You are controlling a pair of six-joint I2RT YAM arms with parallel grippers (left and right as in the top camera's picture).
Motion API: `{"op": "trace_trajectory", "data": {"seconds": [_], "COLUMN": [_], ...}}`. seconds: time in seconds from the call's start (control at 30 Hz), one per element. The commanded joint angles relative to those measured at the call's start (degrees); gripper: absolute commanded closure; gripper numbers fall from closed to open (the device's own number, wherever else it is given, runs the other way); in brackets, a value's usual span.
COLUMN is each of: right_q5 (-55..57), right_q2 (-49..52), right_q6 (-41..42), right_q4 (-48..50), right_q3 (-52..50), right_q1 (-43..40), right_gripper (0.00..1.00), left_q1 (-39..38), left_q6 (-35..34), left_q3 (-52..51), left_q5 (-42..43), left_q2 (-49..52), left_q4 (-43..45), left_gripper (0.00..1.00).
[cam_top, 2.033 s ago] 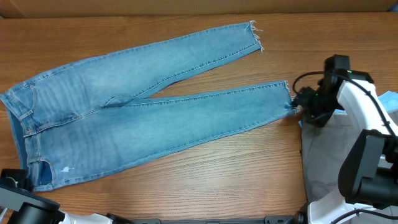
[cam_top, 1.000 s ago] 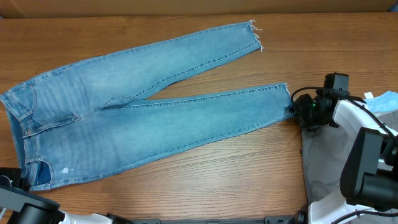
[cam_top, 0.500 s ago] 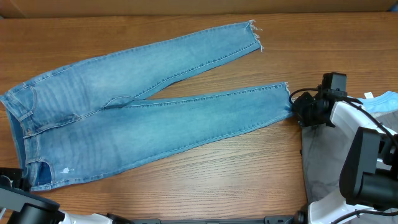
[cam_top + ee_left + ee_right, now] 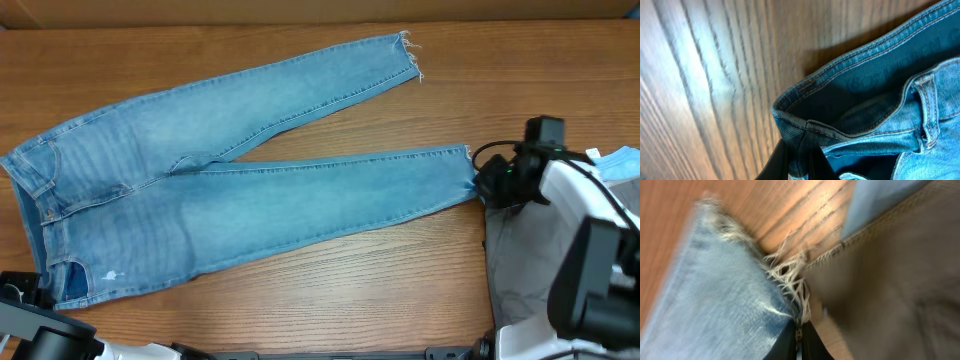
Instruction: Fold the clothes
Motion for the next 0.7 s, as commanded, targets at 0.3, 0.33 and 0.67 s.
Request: {"op": "trace_trajectory", "data": {"seconds": [0.3, 0.33, 0.67], "right_q5": [4.1, 4.2, 3.9], "right_q2": [-20.9, -21.5, -21.9], "right_q6": [-1.9, -2.4, -3.1], "right_q4": [-24.0, -26.1, -34.0], "right_q3": [20.2, 22.7, 38.9], "right_q1": [-7.8, -8.2, -8.3], "right_gripper": [0.96, 0.96, 0.96], "left_q1": [10.1, 11.0, 12.5], "left_q6": [-0.9, -1.1, -2.1], "left_q3": [4.1, 5.0, 17.2], "left_q5": [-1.6, -1.6, 5.5], "left_q2": [-9.7, -9.9, -10.0], "left_q4": [-11.5, -12.7, -17.5], "left_gripper": [0.96, 0.96, 0.96]}}
